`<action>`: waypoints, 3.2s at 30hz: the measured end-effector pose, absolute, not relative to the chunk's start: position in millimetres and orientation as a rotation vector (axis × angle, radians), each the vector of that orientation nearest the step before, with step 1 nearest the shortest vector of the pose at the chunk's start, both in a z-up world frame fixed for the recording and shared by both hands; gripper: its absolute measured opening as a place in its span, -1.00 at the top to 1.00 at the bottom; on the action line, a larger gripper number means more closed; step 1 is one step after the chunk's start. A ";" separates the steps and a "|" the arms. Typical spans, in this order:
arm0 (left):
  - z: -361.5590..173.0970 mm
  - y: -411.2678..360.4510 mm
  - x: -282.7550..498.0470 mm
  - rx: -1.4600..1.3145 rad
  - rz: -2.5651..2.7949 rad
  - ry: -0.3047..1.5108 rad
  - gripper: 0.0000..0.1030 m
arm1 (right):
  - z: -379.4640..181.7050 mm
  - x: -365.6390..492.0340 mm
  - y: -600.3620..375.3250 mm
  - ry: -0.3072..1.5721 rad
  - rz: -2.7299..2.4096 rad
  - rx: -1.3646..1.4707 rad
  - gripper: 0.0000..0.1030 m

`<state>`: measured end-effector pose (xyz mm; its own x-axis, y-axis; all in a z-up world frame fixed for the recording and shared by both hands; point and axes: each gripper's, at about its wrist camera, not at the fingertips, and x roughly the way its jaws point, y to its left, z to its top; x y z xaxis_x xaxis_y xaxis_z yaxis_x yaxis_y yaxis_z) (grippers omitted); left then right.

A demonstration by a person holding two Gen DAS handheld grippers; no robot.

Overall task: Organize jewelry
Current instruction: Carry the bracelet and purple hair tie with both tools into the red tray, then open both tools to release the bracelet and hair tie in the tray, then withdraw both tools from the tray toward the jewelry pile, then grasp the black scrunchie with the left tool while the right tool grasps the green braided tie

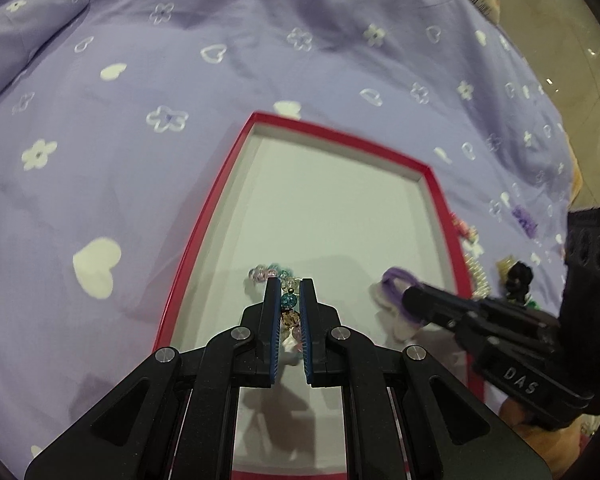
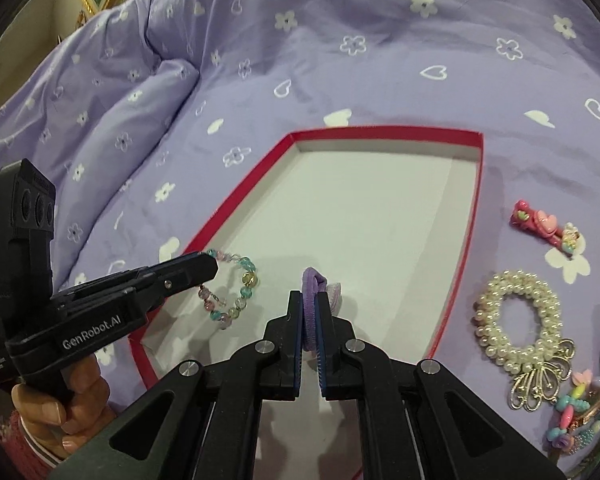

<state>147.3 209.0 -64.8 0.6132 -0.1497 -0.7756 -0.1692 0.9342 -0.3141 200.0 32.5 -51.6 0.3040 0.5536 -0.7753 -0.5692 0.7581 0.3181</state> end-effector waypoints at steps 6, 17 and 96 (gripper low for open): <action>-74.6 210.6 149.7 -0.381 0.023 0.962 0.85 | -52.6 198.8 34.0 1.014 0.735 -0.067 0.82; -72.3 200.5 146.9 -0.318 0.041 0.976 0.49 | -49.4 201.3 30.5 1.013 0.730 -0.039 0.42; -55.3 -64.8 250.4 -0.122 -0.466 1.061 0.64 | -38.4 173.6 -245.8 0.959 0.251 0.172 0.80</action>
